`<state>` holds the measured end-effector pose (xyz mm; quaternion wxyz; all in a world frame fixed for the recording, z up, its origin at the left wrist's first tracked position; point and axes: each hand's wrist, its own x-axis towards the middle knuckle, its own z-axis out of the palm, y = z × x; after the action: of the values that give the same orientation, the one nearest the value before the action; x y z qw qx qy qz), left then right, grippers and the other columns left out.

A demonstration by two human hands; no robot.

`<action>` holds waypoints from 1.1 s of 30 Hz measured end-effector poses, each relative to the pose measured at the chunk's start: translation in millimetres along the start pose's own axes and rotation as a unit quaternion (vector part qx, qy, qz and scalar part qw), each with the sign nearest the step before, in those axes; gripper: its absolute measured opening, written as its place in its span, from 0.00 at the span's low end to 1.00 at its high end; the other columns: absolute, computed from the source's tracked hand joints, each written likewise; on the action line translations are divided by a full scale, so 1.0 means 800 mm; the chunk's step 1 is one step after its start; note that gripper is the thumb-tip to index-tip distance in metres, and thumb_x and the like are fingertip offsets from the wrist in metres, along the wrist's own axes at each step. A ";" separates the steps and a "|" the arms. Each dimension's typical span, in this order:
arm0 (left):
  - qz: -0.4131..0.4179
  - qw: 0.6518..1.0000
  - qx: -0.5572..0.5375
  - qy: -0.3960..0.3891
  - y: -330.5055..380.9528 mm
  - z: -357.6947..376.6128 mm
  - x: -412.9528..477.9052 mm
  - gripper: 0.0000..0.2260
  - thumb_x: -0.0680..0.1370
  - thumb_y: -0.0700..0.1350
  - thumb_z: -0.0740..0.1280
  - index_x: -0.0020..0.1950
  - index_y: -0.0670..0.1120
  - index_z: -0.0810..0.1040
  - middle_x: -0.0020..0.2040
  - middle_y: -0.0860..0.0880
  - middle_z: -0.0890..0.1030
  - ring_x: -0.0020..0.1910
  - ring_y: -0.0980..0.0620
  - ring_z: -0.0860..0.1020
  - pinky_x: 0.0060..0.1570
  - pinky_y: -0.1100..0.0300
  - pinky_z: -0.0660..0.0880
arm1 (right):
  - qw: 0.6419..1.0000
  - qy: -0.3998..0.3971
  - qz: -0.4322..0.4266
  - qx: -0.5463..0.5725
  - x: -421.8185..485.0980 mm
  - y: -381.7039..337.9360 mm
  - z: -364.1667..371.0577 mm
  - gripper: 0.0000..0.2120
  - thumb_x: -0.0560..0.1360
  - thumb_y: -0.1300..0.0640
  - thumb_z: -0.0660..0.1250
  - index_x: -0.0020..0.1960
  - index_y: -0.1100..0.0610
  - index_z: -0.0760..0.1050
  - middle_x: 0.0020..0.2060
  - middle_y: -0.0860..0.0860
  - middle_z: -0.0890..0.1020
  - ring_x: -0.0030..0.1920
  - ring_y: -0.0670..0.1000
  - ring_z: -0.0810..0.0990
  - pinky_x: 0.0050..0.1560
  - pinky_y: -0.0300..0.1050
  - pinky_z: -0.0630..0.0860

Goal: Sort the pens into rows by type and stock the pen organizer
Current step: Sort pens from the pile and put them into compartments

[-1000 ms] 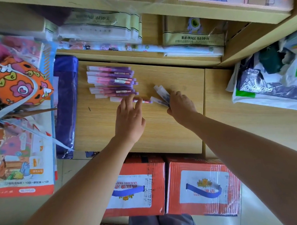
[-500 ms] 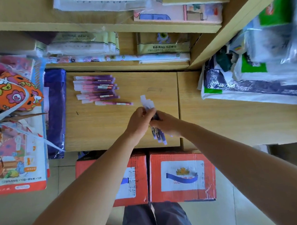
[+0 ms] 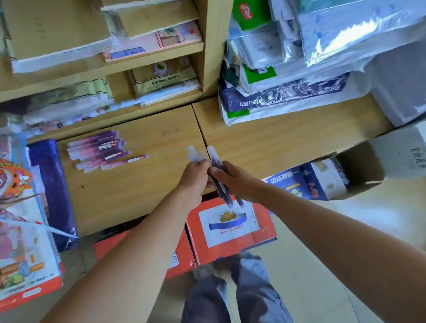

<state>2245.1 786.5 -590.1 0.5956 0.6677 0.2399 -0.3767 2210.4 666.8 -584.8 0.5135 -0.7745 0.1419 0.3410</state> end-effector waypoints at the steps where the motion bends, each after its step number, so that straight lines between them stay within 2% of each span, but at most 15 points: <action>1: 0.002 1.000 0.002 -0.010 0.002 0.014 -0.005 0.12 0.80 0.39 0.56 0.37 0.45 0.72 0.31 0.47 0.70 0.29 0.51 0.68 0.27 0.63 0.66 | 1.000 0.005 -0.001 0.005 -0.010 0.008 -0.009 0.14 0.82 0.47 0.56 0.52 0.58 0.69 0.36 0.56 0.79 0.28 0.45 0.77 0.27 0.38 0.72; 5: -0.002 0.999 -0.008 -0.032 0.012 0.076 -0.026 0.11 0.81 0.40 0.56 0.41 0.45 0.72 0.31 0.47 0.72 0.26 0.54 0.70 0.27 0.64 0.67 | 0.998 0.054 -0.011 0.004 -0.049 0.040 -0.052 0.14 0.81 0.47 0.58 0.47 0.58 0.67 0.36 0.55 0.77 0.28 0.45 0.74 0.31 0.41 0.69; 8: 0.005 1.000 -0.018 -0.025 0.026 0.138 -0.042 0.13 0.82 0.39 0.55 0.38 0.45 0.71 0.20 0.54 0.71 0.17 0.60 0.68 0.19 0.70 0.63 | 0.996 0.068 -0.019 0.051 -0.076 0.068 -0.098 0.15 0.81 0.48 0.59 0.48 0.60 0.68 0.34 0.60 0.79 0.21 0.43 0.73 0.19 0.32 0.64; 9: 0.008 1.000 -0.014 -0.019 0.030 0.162 -0.045 0.14 0.82 0.39 0.56 0.37 0.46 0.70 0.20 0.54 0.71 0.16 0.61 0.68 0.19 0.70 0.62 | 0.994 0.070 -0.016 0.081 -0.083 0.079 -0.114 0.14 0.81 0.49 0.59 0.48 0.60 0.68 0.35 0.62 0.79 0.21 0.42 0.74 0.18 0.31 0.63; 12: 0.011 1.000 0.018 -0.002 0.041 0.235 -0.052 0.13 0.82 0.42 0.57 0.36 0.48 0.68 0.29 0.49 0.69 0.22 0.56 0.68 0.25 0.65 0.61 | 0.986 0.084 0.002 0.142 -0.107 0.116 -0.175 0.11 0.82 0.51 0.57 0.52 0.59 0.71 0.34 0.56 0.76 0.21 0.42 0.73 0.18 0.31 0.64; 15: 0.021 0.999 0.040 0.004 0.054 0.311 -0.059 0.11 0.82 0.44 0.56 0.39 0.48 0.68 0.32 0.49 0.74 0.29 0.52 0.72 0.32 0.61 0.65 | 0.983 0.105 0.013 0.149 -0.144 0.151 -0.247 0.11 0.82 0.51 0.57 0.52 0.58 0.73 0.31 0.53 0.73 0.23 0.47 0.74 0.18 0.37 0.67; 18: 0.022 0.998 0.049 -0.028 0.066 0.394 -0.068 0.09 0.83 0.44 0.55 0.43 0.48 0.68 0.34 0.48 0.76 0.32 0.50 0.75 0.40 0.58 0.69 | 0.972 0.135 0.015 0.189 -0.185 0.189 -0.323 0.10 0.81 0.54 0.58 0.46 0.55 0.75 0.33 0.51 0.75 0.31 0.49 0.73 0.33 0.40 0.71; 21: 0.040 0.994 0.084 -0.056 0.080 0.474 -0.072 0.07 0.82 0.43 0.55 0.44 0.48 0.67 0.34 0.48 0.74 0.33 0.48 0.74 0.45 0.53 0.71 | 0.966 0.136 0.002 0.219 -0.220 0.220 -0.396 0.10 0.81 0.58 0.59 0.50 0.63 0.75 0.35 0.55 0.76 0.31 0.49 0.73 0.30 0.38 0.72; 26: 0.067 0.983 0.143 -0.096 0.113 0.590 -0.071 0.07 0.83 0.44 0.56 0.46 0.46 0.68 0.25 0.51 0.76 0.30 0.47 0.74 0.42 0.53 0.72 | 0.933 0.199 0.003 0.299 -0.255 0.263 -0.511 0.07 0.80 0.59 0.63 0.47 0.62 0.75 0.46 0.65 0.79 0.41 0.57 0.79 0.39 0.40 0.81; 28: 0.080 0.977 0.168 -0.102 0.131 0.630 -0.068 0.06 0.83 0.43 0.56 0.48 0.43 0.68 0.28 0.47 0.74 0.29 0.48 0.73 0.35 0.58 0.74 | 0.923 0.226 0.014 0.312 -0.263 0.277 -0.553 0.10 0.79 0.59 0.64 0.50 0.68 0.75 0.50 0.71 0.78 0.42 0.57 0.79 0.38 0.39 0.82; 30: 0.085 0.975 0.172 -0.115 0.153 0.670 -0.065 0.04 0.83 0.41 0.57 0.49 0.42 0.67 0.34 0.45 0.72 0.29 0.50 0.72 0.28 0.60 0.73 | 0.917 0.247 0.011 0.312 -0.272 0.284 -0.596 0.14 0.79 0.60 0.65 0.55 0.72 0.75 0.47 0.70 0.78 0.40 0.55 0.79 0.37 0.38 0.81; 33: 0.079 0.972 0.160 -0.155 0.186 0.732 -0.060 0.04 0.83 0.40 0.57 0.48 0.43 0.68 0.36 0.46 0.71 0.30 0.51 0.71 0.29 0.58 0.74 | 0.920 0.261 0.010 0.293 -0.284 0.298 -0.657 0.12 0.78 0.58 0.66 0.52 0.69 0.76 0.40 0.58 0.78 0.36 0.51 0.79 0.41 0.42 0.82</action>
<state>2203.3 195.1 -464.5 0.5384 0.7051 0.0278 -0.4607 2110.4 64.9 -472.5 0.6587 -0.6499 0.3717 0.0752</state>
